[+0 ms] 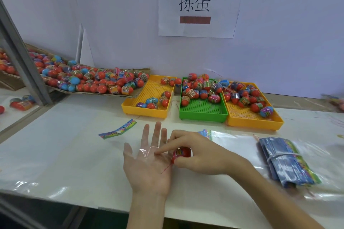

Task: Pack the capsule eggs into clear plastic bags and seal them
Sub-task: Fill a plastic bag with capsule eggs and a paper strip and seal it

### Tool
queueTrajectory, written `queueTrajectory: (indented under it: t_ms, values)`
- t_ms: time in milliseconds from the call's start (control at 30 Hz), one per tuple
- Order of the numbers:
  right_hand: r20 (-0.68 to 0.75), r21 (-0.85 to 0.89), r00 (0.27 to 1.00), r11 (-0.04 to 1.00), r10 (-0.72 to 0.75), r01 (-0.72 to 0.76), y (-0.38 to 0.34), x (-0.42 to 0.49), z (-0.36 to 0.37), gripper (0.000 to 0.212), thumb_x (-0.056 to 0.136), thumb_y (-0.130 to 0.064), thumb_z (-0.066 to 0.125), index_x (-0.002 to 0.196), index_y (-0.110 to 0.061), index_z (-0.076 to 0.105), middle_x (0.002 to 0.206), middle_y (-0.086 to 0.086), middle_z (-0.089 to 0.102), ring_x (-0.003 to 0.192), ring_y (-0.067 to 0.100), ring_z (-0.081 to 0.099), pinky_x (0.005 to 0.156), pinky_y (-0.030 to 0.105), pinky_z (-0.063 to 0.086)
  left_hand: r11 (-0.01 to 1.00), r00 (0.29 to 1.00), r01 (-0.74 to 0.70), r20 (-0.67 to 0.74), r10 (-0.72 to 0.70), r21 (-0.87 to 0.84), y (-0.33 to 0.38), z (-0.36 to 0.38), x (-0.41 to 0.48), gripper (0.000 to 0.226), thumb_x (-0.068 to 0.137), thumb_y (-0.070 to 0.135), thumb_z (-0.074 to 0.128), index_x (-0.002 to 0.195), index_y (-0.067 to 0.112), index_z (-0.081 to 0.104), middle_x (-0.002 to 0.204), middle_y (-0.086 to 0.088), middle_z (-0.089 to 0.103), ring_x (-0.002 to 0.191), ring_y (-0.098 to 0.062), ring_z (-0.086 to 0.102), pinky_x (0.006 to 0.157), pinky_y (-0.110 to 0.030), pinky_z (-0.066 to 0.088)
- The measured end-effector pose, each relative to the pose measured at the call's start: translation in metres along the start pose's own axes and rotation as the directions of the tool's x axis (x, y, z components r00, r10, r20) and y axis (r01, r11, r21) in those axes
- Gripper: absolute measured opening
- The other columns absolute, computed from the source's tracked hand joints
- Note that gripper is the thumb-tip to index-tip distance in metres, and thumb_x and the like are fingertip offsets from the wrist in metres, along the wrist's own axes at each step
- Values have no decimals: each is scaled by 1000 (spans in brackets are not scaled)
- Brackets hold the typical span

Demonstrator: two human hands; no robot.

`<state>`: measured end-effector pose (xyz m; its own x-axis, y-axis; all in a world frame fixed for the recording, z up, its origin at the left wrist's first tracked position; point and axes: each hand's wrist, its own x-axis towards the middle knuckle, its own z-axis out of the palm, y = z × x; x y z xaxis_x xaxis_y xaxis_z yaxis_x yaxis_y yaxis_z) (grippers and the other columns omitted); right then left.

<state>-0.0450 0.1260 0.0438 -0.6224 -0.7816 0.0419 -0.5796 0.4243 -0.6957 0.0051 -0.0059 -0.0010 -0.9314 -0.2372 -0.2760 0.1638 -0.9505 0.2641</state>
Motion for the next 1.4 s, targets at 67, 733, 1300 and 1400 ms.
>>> queueTrajectory:
  t_ms: [67,733,1300,1400]
  values:
    - [-17,3,1000,1000,-3,3,1,0,0,48,86,-5,63,118,-38,73,91,-10,51,77,4,52,74,13,40,1000,1000,2,5,-2,0,0,0,0,62,102,59,28,137,18,59,130,-11,69,107,-26,68,88,-45,50]
    - [-261,-14,951,986,-167,169,5,0,5,42,74,-7,78,111,-27,75,81,-17,61,69,9,54,64,16,39,986,987,-76,151,53,149,-2,3,-6,61,102,58,25,142,23,56,134,-6,67,110,-23,68,90,-44,51]
    - [-440,-53,829,932,-345,360,8,6,20,24,85,-10,78,108,-16,76,101,-6,71,90,13,66,77,36,53,986,990,-61,137,40,153,-4,4,-6,56,103,49,30,142,17,56,137,-13,64,120,-29,67,99,-47,53]
    - [-477,-174,793,925,-379,337,11,8,21,18,78,-7,82,91,-17,73,102,-8,72,92,15,62,81,37,47,990,992,-14,122,-3,141,-4,3,-5,58,106,51,24,141,17,57,136,-12,65,119,-26,67,99,-43,46]
